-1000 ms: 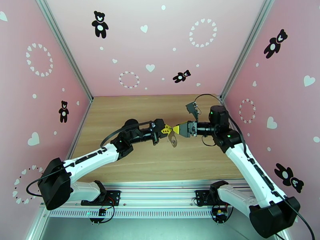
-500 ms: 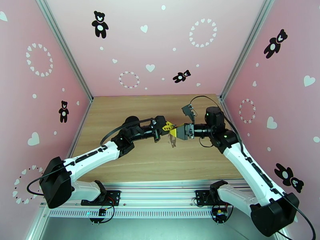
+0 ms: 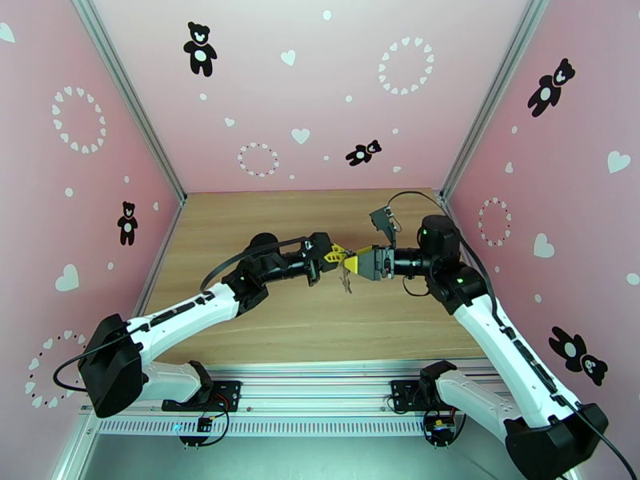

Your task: Remove the keys from the keyring

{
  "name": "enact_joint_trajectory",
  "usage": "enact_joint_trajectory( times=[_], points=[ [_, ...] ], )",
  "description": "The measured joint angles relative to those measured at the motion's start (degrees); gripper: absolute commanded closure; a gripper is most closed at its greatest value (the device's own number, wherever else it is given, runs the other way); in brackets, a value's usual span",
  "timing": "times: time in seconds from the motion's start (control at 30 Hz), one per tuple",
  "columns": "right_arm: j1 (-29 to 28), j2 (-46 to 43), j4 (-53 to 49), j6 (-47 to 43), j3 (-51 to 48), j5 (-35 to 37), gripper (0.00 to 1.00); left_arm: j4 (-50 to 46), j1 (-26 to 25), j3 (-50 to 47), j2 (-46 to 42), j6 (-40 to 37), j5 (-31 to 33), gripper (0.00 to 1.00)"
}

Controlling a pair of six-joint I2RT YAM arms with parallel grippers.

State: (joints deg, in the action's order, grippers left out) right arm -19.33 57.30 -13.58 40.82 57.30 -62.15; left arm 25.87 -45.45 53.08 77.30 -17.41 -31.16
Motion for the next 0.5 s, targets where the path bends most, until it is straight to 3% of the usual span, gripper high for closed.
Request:
enact_joint_trajectory(
  times=[0.5],
  points=[
    [0.33,-0.96,-0.42,0.66,0.00,2.58,0.59,-1.53,0.00,-0.11,-0.48,-0.22,0.02,1.00]
  ],
)
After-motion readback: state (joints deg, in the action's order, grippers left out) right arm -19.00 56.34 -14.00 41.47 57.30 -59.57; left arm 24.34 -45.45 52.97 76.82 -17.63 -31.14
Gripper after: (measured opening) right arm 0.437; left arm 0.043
